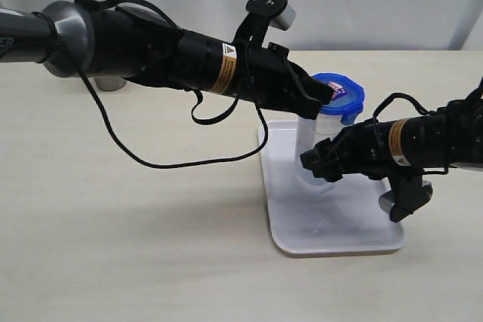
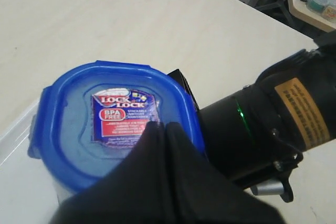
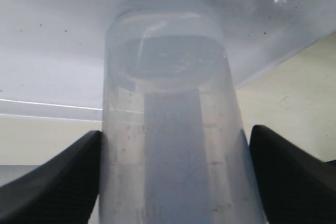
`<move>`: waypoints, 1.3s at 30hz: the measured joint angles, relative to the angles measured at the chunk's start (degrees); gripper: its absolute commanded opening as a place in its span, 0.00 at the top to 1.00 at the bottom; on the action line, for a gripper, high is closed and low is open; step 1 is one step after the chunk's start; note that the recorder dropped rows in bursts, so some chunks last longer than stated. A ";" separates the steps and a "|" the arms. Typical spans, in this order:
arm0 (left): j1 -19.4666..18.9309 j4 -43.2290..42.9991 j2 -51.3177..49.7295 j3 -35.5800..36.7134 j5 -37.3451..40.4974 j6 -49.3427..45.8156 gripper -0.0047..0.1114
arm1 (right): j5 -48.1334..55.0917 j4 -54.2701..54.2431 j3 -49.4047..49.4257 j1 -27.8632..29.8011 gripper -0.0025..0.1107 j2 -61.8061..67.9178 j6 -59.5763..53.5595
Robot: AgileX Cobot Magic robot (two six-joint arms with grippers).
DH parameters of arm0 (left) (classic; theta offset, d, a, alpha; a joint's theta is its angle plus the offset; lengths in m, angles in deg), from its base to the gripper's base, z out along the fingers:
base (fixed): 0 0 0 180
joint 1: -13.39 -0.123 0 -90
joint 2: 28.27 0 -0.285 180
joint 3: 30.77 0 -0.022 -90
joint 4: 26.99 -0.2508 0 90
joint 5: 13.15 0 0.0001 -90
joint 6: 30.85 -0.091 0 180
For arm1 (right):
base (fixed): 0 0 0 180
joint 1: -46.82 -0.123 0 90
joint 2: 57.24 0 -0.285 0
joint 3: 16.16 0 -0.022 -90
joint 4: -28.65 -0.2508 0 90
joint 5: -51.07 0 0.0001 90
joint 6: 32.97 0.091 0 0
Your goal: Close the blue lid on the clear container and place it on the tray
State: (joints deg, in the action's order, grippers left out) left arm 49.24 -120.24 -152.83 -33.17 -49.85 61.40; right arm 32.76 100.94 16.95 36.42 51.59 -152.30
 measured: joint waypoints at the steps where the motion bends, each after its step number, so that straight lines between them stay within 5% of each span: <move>1: 0.00 0.00 0.00 0.00 0.00 0.00 0.96 | 0.09 -0.48 0.00 0.00 0.94 0.00 0.00; 19: 0.00 0.14 0.00 0.00 -0.11 -0.13 0.96 | 1.47 -1.95 0.00 -0.41 0.90 0.00 0.00; 25: 0.00 0.14 -0.08 0.00 -0.23 -0.13 0.96 | 2.21 -0.33 -0.11 -0.41 0.69 -0.10 0.00; 36: 0.00 -1.34 -0.34 0.55 -1.15 -0.03 0.96 | 5.99 0.35 -0.68 0.07 0.07 -0.46 0.00; 39: 0.00 -3.63 -1.25 1.26 -0.79 0.10 0.96 | 7.25 0.23 -0.74 0.33 0.01 -0.88 0.00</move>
State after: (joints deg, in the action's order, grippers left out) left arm 49.24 -123.87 -154.08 -31.92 -50.64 61.51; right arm 40.00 101.17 16.21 36.75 50.72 -152.30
